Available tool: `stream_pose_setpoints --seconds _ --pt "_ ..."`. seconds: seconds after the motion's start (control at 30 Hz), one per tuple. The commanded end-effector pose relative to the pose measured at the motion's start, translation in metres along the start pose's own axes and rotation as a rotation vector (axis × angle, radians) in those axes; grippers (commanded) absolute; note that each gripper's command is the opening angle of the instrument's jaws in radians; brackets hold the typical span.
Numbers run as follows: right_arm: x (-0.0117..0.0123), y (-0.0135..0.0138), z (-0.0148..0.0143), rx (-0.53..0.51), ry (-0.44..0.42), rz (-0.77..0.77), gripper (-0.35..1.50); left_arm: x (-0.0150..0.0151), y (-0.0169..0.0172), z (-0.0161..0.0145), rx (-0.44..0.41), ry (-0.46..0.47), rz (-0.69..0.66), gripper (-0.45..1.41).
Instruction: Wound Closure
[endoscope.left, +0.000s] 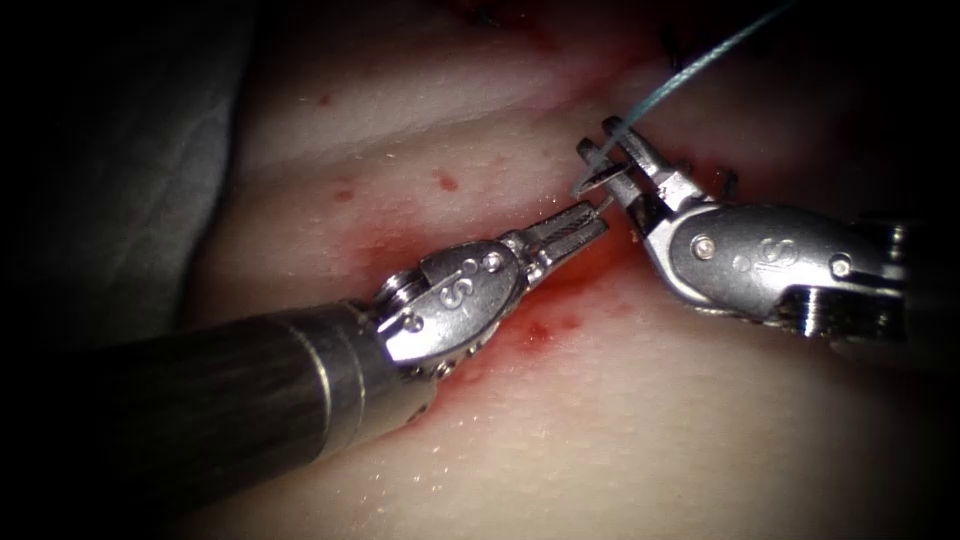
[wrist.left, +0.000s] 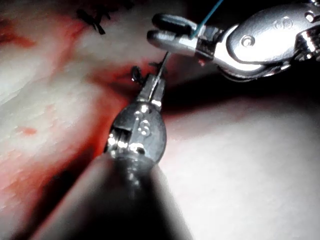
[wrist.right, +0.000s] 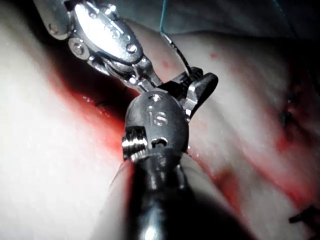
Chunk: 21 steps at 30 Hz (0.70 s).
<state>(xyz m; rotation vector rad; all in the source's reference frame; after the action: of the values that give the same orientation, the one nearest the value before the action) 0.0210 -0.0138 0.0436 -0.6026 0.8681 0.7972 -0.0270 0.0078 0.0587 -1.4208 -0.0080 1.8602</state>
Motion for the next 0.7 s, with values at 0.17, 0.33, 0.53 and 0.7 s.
stream_pose_setpoints --seconds 0.17,0.33,0.53,0.7 --pt "-0.0005 0.0011 0.0001 0.035 0.018 -0.001 -0.35 0.0006 -0.0008 0.0002 0.01 -0.008 -0.052 1.3" --pt "-0.0009 0.0029 -0.0001 0.18 0.057 0.003 -0.35 0.0013 -0.0015 -0.0008 -0.012 -0.01 -0.06 1.37" --pt "-0.0021 0.0041 0.0006 0.355 0.132 0.015 -0.35 0.0009 -0.0019 -0.0021 -0.118 -0.038 -0.001 1.23" --pt "-0.0035 0.0036 0.002 0.544 0.206 0.014 -0.35 -0.0009 -0.0015 -0.0025 -0.221 -0.137 0.096 0.98"
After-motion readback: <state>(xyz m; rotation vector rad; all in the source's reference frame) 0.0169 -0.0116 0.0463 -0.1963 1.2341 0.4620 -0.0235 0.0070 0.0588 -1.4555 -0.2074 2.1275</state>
